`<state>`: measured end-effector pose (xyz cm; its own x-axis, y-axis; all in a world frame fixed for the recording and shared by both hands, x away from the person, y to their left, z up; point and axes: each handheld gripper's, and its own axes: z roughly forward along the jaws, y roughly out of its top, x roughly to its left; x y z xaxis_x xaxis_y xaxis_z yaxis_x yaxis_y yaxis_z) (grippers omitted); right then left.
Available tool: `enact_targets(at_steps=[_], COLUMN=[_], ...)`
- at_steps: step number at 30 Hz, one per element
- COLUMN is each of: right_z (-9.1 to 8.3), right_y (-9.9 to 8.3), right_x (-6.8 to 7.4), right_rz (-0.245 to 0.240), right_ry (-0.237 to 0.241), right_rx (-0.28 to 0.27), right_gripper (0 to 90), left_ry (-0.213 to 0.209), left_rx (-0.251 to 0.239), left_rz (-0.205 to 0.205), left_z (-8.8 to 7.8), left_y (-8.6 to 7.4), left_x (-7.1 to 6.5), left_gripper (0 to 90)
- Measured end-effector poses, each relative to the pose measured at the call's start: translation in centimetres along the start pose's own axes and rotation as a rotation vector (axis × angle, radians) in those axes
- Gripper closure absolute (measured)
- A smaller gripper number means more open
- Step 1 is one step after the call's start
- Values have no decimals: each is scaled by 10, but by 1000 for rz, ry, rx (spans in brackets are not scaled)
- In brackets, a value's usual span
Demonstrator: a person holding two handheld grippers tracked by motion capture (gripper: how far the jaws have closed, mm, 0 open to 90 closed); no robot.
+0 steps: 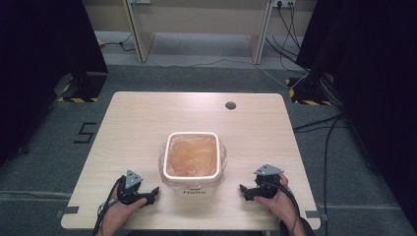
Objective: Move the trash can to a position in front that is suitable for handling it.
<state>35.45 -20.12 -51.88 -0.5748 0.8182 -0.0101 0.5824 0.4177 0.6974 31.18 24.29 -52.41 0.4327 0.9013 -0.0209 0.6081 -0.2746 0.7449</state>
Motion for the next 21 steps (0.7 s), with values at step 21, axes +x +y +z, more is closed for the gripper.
enact_targets(at_steps=[21], right_z=[-7], right_y=[4], right_x=[-6], right_rz=[73], right_ry=[50], right_rx=[-95], right_gripper=[121], left_ry=[-5], left_rx=[-16], left_rz=[-42], left_z=[-3], left_y=[0], left_x=[0], left_gripper=[151])
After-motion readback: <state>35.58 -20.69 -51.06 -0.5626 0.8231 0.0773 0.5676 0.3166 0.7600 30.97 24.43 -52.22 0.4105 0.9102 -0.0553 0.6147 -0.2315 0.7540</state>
